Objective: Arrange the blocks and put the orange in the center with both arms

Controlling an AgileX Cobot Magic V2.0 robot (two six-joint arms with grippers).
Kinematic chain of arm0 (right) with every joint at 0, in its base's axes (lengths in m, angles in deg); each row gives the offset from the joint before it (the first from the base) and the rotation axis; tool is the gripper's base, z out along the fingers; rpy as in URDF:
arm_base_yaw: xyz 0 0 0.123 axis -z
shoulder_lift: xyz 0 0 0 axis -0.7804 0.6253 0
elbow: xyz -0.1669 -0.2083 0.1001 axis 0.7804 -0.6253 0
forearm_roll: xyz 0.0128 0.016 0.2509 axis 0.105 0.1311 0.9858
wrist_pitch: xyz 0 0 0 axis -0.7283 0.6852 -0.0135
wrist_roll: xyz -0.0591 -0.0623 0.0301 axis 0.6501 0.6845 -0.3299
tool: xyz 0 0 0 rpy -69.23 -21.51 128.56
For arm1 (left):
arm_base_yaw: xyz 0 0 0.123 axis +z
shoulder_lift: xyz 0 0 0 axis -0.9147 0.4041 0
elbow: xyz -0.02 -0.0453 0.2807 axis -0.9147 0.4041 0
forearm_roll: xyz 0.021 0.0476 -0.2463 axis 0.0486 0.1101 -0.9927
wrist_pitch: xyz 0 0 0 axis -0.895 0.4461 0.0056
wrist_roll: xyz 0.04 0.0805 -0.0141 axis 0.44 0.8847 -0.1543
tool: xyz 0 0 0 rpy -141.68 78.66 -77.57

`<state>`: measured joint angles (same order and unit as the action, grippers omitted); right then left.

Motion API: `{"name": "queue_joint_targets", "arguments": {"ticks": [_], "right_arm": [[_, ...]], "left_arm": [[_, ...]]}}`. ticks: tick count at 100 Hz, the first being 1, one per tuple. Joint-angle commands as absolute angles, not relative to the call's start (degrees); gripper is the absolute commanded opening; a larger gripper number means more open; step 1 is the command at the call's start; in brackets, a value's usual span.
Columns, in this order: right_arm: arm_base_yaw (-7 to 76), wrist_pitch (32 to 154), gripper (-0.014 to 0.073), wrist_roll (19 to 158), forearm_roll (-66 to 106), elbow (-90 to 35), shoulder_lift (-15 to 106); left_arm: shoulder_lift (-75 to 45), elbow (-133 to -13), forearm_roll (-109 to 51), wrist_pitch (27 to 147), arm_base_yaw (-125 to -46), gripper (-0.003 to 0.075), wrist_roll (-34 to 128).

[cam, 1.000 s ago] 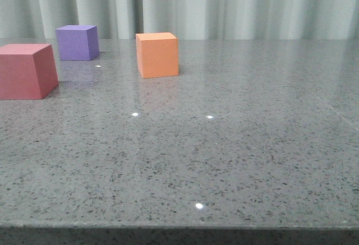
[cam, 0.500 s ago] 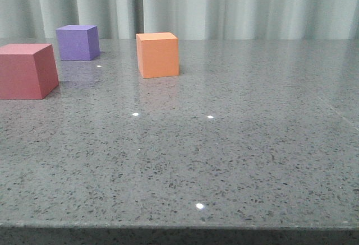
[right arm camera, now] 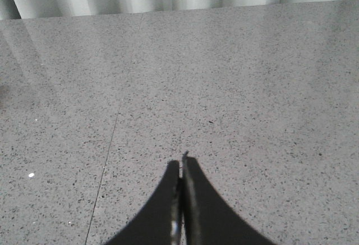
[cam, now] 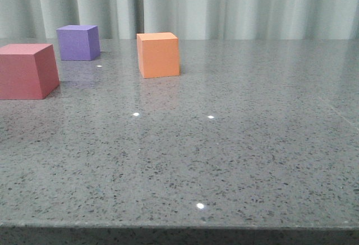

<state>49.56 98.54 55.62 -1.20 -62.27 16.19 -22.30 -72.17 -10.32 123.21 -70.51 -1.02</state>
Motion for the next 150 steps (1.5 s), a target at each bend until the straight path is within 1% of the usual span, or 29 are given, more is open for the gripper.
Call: {"name": "queue_joint_targets", "arguments": {"ticks": [1, 16, 31, 41, 49, 66, 87, 94, 108, 125, 150], "right_arm": [[49.93, 94.03, -0.0069, 56.03, -1.89, -60.76, 16.13], [49.93, 94.03, -0.0069, 56.03, -1.89, -60.76, 16.13], [49.93, 94.03, -0.0069, 56.03, -1.89, -60.76, 16.13], [49.93, 94.03, -0.0069, 56.03, -1.89, -60.76, 16.13], [49.93, 94.03, -0.0069, 56.03, -1.89, -60.76, 16.13], [49.93, 94.03, -0.0069, 56.03, -1.89, -60.76, 16.13], [49.93, 94.03, -0.0069, 56.03, -1.89, -60.76, 16.13], [49.93, 94.03, -0.0069, 56.03, -1.89, -60.76, 16.13], [49.93, 94.03, -0.0069, 56.03, -1.89, -60.76, 16.13], [49.93, 94.03, -0.0069, 56.03, -1.89, -60.76, 16.13], [49.93, 94.03, -0.0069, 56.03, -1.89, -60.76, 16.13]], "left_arm": [[-20.05, -74.14, -13.43, 117.47, -71.63, 0.0655, -1.05], [-14.69, -76.15, -14.2, 113.63, -76.81, 0.0651, -1.72], [-7.15, -81.77, -12.74, 111.13, -83.08, 0.0651, -5.54], [-1.51, -86.78, -8.47, 111.02, -87.07, 0.0651, -10.02], [3.62, -91.47, -2.1, 111.13, -90.55, 0.0651, -16.55], [14.64, -102.68, 10.47, 115.41, -97.81, 0.0651, -28.53], [26.71, -116.17, 20.46, 122.86, -104.24, 0.0651, -35.29], [30.52, -120.57, 21.43, 124.78, -105.43, 0.0651, -35.29], [35.15, -125.64, 21.82, 126.76, -106.71, 0.0651, -35.29], [36.22, -126.39, 21.46, 126.18, -106.84, 0.0651, -39.54], [37.12, -126.39, 23.57, 126.18, -106.84, 0.0651, -40.33]]}}
